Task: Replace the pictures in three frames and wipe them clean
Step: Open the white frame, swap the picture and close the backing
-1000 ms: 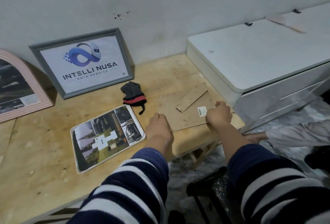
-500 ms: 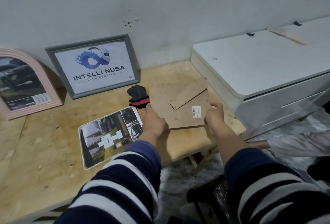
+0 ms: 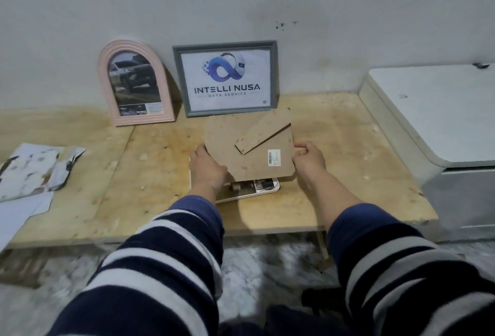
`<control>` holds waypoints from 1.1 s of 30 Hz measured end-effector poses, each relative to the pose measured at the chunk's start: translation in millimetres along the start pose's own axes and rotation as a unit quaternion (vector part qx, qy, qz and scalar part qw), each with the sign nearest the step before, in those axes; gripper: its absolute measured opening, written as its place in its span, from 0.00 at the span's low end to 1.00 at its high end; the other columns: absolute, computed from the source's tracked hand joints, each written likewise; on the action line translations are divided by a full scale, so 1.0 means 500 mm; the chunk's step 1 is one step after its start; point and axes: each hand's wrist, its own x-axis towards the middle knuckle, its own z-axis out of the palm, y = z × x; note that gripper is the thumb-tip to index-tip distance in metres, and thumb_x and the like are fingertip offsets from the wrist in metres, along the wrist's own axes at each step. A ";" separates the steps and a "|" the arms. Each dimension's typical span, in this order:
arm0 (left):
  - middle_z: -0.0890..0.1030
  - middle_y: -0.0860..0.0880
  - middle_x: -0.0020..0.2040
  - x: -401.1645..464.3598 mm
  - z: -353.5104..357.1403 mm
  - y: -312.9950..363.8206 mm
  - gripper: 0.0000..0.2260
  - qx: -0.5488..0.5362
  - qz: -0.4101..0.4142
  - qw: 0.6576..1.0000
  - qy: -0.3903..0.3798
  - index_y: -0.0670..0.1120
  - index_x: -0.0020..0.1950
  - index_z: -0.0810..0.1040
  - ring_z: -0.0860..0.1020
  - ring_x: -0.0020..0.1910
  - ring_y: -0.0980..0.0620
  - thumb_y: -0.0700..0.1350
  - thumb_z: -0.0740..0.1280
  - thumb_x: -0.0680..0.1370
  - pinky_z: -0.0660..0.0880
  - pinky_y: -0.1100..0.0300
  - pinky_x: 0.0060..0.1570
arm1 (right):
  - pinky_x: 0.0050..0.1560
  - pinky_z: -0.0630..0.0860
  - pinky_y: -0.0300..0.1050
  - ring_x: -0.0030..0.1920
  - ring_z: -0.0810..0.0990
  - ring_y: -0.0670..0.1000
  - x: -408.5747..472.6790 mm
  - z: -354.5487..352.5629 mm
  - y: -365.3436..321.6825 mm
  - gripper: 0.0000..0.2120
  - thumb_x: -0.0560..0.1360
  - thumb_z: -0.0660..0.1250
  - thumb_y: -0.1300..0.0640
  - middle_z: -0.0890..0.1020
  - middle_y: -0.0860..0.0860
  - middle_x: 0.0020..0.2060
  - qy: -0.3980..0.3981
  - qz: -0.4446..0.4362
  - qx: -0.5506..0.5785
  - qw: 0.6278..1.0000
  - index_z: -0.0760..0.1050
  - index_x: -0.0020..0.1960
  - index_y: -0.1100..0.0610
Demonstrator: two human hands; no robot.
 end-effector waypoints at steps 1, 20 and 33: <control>0.66 0.43 0.68 0.001 -0.011 -0.012 0.33 0.001 -0.007 1.000 0.003 0.43 0.72 0.63 0.66 0.68 0.43 0.35 0.73 0.70 0.65 0.50 0.68 | 0.31 0.69 0.40 0.45 0.78 0.51 -0.002 0.014 0.001 0.16 0.78 0.55 0.66 0.78 0.51 0.46 -0.007 -0.005 -0.011 1.000 0.73 0.58 0.51; 0.65 0.43 0.68 -0.016 -0.041 -0.114 0.30 0.082 -0.047 0.995 -0.024 0.43 0.72 0.64 0.64 0.68 0.42 0.41 0.72 0.73 0.66 0.49 0.65 | 0.53 0.79 0.52 0.54 0.78 0.54 -0.032 0.094 0.055 0.26 0.66 0.73 0.68 0.76 0.54 0.58 -0.083 -0.104 -0.199 0.971 0.70 0.61 0.56; 0.61 0.44 0.70 -0.004 -0.034 -0.124 0.26 0.109 -0.066 0.990 -0.066 0.41 0.71 0.64 0.65 0.68 0.42 0.43 0.70 0.76 0.64 0.50 0.68 | 0.67 0.67 0.47 0.64 0.65 0.54 -0.035 0.098 0.075 0.29 0.77 0.63 0.66 0.66 0.54 0.64 -0.104 -0.137 -0.340 0.924 0.59 0.76 0.58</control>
